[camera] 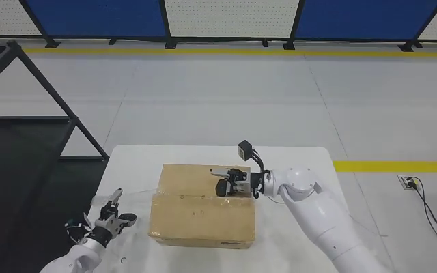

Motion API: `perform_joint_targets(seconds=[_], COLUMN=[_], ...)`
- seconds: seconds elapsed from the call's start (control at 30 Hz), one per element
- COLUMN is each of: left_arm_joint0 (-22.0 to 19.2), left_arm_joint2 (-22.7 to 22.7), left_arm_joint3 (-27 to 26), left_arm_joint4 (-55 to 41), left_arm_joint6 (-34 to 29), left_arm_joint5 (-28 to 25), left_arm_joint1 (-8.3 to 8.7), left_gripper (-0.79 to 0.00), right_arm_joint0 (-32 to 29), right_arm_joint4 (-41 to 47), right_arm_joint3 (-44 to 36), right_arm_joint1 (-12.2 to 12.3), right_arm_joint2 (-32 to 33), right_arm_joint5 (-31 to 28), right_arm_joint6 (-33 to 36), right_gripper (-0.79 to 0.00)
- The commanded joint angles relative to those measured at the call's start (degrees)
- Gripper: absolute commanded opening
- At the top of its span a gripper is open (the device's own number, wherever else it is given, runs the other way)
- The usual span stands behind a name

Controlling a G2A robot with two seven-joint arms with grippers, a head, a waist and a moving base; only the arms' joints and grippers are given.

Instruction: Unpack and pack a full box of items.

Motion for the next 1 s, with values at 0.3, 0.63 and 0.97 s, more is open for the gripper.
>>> perform_joint_targets(seconds=[0.3,0.63,0.97], left_arm_joint0=[1.08,1.63,1.81], left_arm_joint2=[-0.97,-1.32,-1.69], left_arm_joint3=[-2.14,-2.75,-3.03], left_arm_joint4=[-0.77,-0.09,-0.05], left_arm_joint6=[-0.23,0.09,0.37], left_arm_joint5=[-0.94,-1.83,-1.94], left_arm_joint1=[-0.21,-0.38,-0.56], left_gripper=[0.000,0.000,0.000], right_arm_joint0=[-6.06,-12.26,-14.62], right_arm_joint4=[0.81,-2.87,-8.69], right_arm_joint3=[-12.24,-22.42,-23.81], right_arm_joint1=[2.44,4.69,5.66], right_arm_joint2=[6.81,11.07,11.22], right_arm_joint5=[1.93,11.76,17.19], right_arm_joint6=[-1.37,-1.76,-5.16], right_gripper=[0.000,0.000,0.000])
